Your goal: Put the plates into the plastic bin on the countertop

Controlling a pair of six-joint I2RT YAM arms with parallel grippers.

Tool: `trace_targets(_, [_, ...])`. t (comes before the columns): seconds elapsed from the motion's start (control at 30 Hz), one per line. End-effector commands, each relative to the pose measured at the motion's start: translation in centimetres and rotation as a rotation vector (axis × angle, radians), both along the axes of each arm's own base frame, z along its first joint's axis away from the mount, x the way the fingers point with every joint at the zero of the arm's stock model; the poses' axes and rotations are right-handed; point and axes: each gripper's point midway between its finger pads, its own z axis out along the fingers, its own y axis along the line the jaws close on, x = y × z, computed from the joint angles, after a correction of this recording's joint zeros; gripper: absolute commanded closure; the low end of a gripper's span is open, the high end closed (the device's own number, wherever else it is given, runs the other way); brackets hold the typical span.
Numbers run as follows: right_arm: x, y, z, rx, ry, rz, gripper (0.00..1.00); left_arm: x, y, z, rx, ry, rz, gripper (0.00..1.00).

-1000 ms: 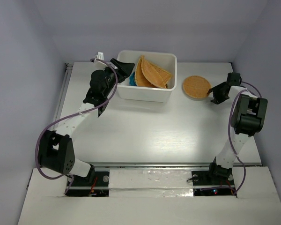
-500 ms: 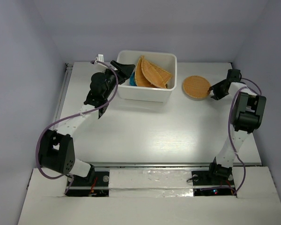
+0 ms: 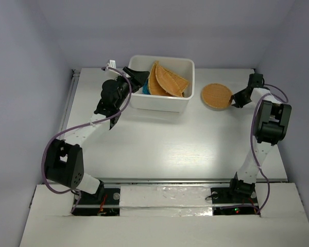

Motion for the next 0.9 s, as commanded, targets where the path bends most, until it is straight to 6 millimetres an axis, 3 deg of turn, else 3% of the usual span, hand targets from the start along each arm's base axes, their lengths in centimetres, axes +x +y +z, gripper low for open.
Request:
trace_targets(0.0, [1.2, -0.5, 1.1, -0.061, 0.007, -0.029, 0.63, -0.6, -0.2, 2.1, -0.02, -0.077, -0.017, 0.44])
trace_targets(0.27, [2.2, 0.2, 1.5, -0.086, -0.01, -0.055, 0.73, -1.2, 0.2, 2.2, -0.006, -0.088, -0.007, 0.44])
trace_targets(0.33, [2.1, 0.3, 1.2, -0.084, 0.0, -0.049, 0.69, -1.4, 0.3, 2.3, -0.004, -0.091, -0.003, 0.44])
trace_targets(0.43, [2.2, 0.4, 1.3, -0.083, 0.0, -0.033, 0.54, -1.8, 0.5, 2.7, -0.01, -0.103, -0.003, 0.44])
trace_targets(0.5, [2.3, 0.4, 1.4, -0.085, 0.002, -0.033, 0.52, -2.0, 0.5, 3.1, -0.014, -0.111, -0.009, 0.44])
trace_targets(0.87, [2.5, 0.2, 1.3, -0.101, 0.008, -0.016, 0.79, -2.3, 0.9, 2.8, -0.014, -0.113, 0.011, 0.45])
